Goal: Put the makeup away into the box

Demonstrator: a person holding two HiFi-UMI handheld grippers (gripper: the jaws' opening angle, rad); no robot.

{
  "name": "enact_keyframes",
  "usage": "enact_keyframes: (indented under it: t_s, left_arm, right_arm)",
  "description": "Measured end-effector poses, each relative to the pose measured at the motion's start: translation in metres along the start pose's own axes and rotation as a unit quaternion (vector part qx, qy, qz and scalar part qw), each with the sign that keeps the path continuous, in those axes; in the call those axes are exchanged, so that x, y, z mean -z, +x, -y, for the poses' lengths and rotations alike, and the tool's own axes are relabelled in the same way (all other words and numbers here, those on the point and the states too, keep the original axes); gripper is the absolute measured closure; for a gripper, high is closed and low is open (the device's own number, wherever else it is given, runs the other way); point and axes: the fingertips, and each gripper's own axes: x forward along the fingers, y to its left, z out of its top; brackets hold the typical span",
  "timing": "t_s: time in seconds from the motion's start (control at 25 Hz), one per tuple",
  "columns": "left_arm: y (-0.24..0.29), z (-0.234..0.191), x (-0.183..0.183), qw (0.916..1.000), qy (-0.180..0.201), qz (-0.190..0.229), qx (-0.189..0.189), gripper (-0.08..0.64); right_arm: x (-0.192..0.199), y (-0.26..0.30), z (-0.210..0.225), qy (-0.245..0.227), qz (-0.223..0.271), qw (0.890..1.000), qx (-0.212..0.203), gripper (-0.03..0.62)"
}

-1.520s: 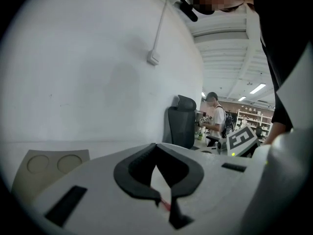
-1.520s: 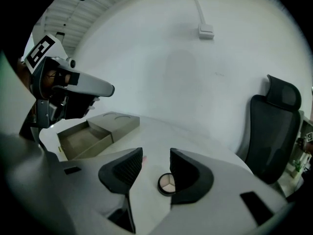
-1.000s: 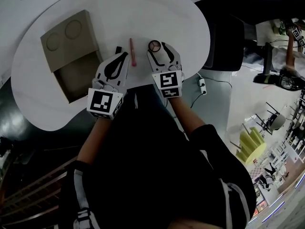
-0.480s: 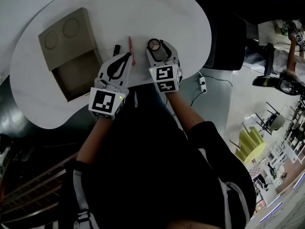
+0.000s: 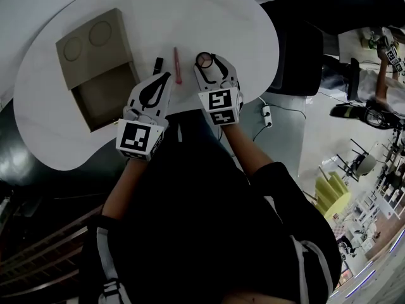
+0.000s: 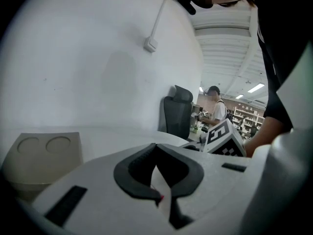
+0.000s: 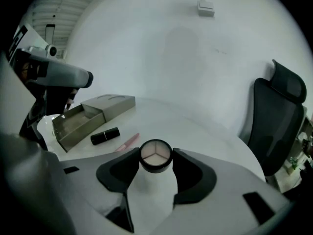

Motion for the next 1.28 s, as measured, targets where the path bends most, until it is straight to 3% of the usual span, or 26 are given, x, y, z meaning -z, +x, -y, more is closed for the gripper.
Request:
enact_keyframes:
  t_s: [0.32, 0.68, 1.0, 1.28]
  left_arm:
    - [-0.031, -0.013, 0.0, 0.9994, -0.011, 0.021, -0.026, 0.557]
    - [-0.081, -0.052, 0.011, 0.9952, -0.031, 0.039, -0.084, 0.557]
    - [-0.136, -0.089, 0.033, 0.9865, -0.053, 0.046, -0.148, 0.557]
    - [-0.169, -0.116, 0.055, 0.9726, -0.088, 0.047, -0.21, 0.557]
  right_arm:
    - [-0.042, -0.02, -0.041, -0.023, 0.013, 0.999, -0.038, 0.364]
    - [-0.086, -0.012, -0.122, -0.069, 0.033, 0.991, -0.114, 0.364]
    - [-0.102, 0.007, -0.202, -0.117, 0.032, 0.976, -0.181, 0.364]
    - [-0.104, 0.03, -0.259, -0.172, 0.015, 0.954, -0.245, 0.363]
